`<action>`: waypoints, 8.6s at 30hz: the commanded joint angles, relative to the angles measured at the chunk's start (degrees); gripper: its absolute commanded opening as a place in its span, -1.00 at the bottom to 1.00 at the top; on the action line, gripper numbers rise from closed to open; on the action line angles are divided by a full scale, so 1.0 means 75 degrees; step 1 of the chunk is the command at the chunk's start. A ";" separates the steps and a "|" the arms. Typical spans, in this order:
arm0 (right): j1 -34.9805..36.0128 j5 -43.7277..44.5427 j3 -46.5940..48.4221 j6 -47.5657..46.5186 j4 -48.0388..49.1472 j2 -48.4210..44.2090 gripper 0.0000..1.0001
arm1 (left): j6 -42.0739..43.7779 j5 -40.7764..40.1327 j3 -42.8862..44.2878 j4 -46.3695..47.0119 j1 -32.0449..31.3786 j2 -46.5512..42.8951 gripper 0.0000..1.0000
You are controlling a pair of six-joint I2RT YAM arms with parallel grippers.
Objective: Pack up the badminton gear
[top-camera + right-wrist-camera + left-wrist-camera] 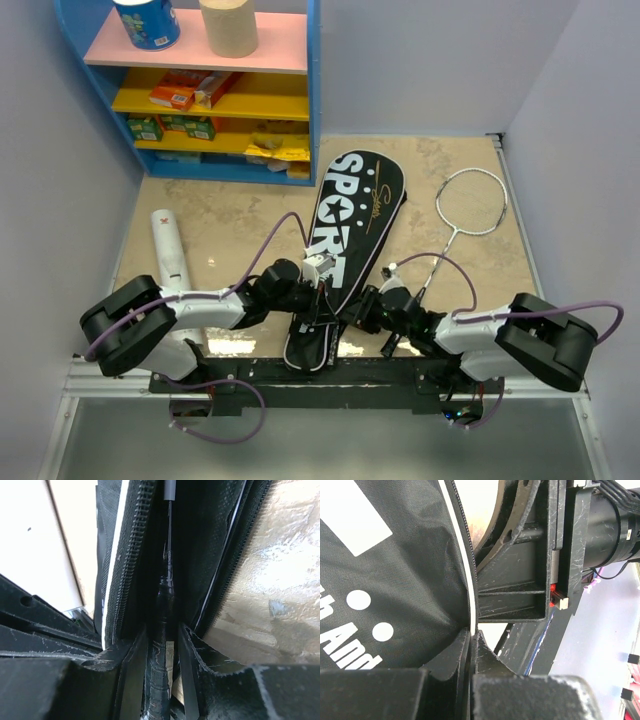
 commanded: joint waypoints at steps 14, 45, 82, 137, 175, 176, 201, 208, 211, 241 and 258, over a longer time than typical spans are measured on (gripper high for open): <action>0.0117 0.0922 0.0247 -0.0016 0.0833 -0.0501 -0.70 | -0.0361 0.0828 0.0237 0.0696 -0.0057 -0.0451 -1.00; 0.0117 0.0336 0.1876 -0.2243 0.0051 -0.0722 -0.25 | -0.1628 0.1369 -0.0665 0.3252 -0.0057 0.0006 -1.00; -0.6197 0.2646 0.5626 -0.4598 -0.8566 -0.0021 0.07 | -0.0408 0.0641 -0.0454 0.1224 0.0412 -0.1154 -1.00; -0.6858 0.1169 0.5217 -0.5900 -0.8506 -0.0405 -1.00 | -0.0292 0.1028 0.0061 0.1342 0.0869 -0.0639 -1.00; -0.2720 0.1098 0.4161 -0.3603 -1.0406 -0.2423 -1.00 | -0.0280 0.1497 0.2463 0.0920 0.2252 0.0874 -1.00; -0.2708 0.1110 0.4173 -0.3603 -1.0290 -0.2341 -1.00 | -0.0257 0.1497 0.2475 0.0885 0.2252 0.0862 -1.00; -0.2005 0.1215 0.5766 -0.3755 -0.8777 0.0471 -1.00 | -0.0760 0.1451 0.0882 0.1963 0.1409 0.0604 -1.00; -0.1899 0.1989 0.6188 -0.3918 -0.8333 0.1374 -1.00 | -0.0737 0.1275 0.0824 0.1565 0.0893 0.0371 -1.00; -0.1887 0.1837 0.6037 -0.4327 -0.7443 0.1585 -1.00 | -0.0690 0.1076 0.0648 0.1354 0.0659 0.0089 -1.00; -0.2485 0.0993 0.5651 -0.5396 -0.7239 0.0885 -0.24 | -0.0491 0.0489 -0.0138 0.0603 0.0225 -0.0826 -1.00; -0.1407 -0.0015 0.2709 -0.4095 -0.8237 -0.2000 -0.07 | -0.0456 0.0689 0.0542 0.1060 0.0225 0.0065 -1.00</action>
